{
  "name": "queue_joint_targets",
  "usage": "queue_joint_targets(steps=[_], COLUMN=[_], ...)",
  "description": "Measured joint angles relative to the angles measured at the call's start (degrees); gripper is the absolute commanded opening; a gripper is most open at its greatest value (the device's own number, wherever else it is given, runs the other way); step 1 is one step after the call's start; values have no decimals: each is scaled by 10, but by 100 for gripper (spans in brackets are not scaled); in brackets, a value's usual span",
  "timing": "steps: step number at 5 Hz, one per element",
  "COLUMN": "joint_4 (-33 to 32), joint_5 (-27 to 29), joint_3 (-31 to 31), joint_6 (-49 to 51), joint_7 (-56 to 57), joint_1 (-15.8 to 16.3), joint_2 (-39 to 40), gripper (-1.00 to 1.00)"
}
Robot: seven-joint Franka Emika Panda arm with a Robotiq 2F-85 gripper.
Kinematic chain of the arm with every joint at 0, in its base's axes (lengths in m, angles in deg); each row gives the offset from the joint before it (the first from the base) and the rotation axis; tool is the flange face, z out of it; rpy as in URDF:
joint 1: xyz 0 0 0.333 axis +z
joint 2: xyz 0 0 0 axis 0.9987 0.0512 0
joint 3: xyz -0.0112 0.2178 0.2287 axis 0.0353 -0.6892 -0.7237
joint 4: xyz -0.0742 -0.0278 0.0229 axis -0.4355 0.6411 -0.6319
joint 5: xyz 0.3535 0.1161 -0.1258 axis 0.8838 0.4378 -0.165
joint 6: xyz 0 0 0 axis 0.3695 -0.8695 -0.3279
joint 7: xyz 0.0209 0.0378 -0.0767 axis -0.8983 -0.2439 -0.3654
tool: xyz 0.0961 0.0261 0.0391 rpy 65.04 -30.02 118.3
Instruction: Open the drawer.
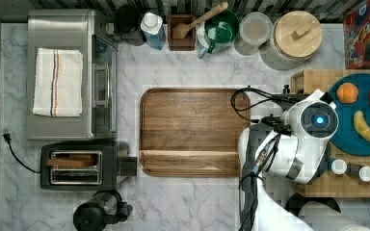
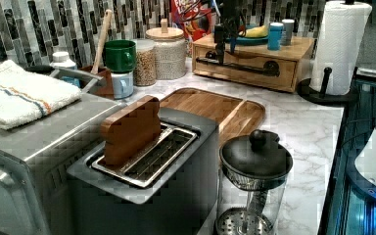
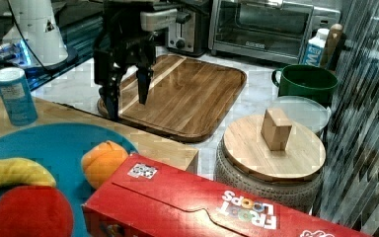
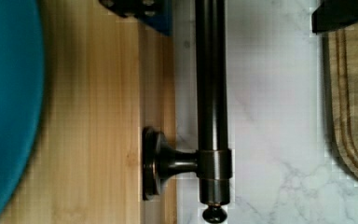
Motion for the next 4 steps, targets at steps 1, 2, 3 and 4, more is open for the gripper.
queue_joint_targets(steps=[1,2,3,4], joint_4=[-18,-36,-39,-39], joint_5=[9,7,-16,-27], joint_3=[-1,-4,6,10], joint_6=[-61,-63,-62,-58], joint_7=[0,-1,-18,-58], joint_1=[-3,-3,1,2], joint_2=[23,37,35,30], gripper=[100,100,100,100])
